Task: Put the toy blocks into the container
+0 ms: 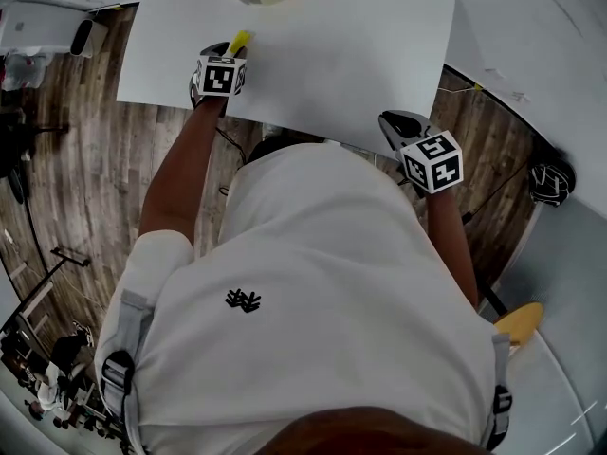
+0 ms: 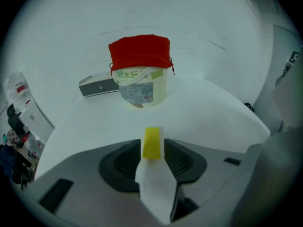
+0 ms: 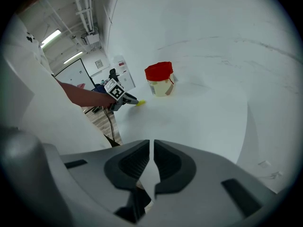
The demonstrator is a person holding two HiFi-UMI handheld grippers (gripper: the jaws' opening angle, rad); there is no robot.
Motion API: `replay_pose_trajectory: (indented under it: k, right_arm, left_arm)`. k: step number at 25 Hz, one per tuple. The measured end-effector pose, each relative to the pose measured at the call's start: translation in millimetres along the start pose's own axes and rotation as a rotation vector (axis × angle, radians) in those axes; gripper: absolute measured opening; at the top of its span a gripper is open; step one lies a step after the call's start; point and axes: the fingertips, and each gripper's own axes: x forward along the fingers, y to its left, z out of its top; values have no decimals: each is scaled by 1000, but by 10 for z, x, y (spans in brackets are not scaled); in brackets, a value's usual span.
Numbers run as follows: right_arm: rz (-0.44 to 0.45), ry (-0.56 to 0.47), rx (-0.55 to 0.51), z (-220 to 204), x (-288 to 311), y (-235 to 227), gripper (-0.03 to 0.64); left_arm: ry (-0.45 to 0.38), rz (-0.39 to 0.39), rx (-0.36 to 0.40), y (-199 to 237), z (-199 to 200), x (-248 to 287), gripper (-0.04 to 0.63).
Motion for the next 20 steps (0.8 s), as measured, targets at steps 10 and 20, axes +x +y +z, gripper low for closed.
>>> replay_pose_trajectory:
  k: [10, 20]
  right_arm:
    - [-41, -1, 32, 153, 105, 110, 31]
    - [-65, -3, 56, 242, 175, 228, 31]
  left_arm:
    - [84, -79, 17, -28, -105, 255, 147]
    - [29, -155, 52, -9, 120, -33, 140]
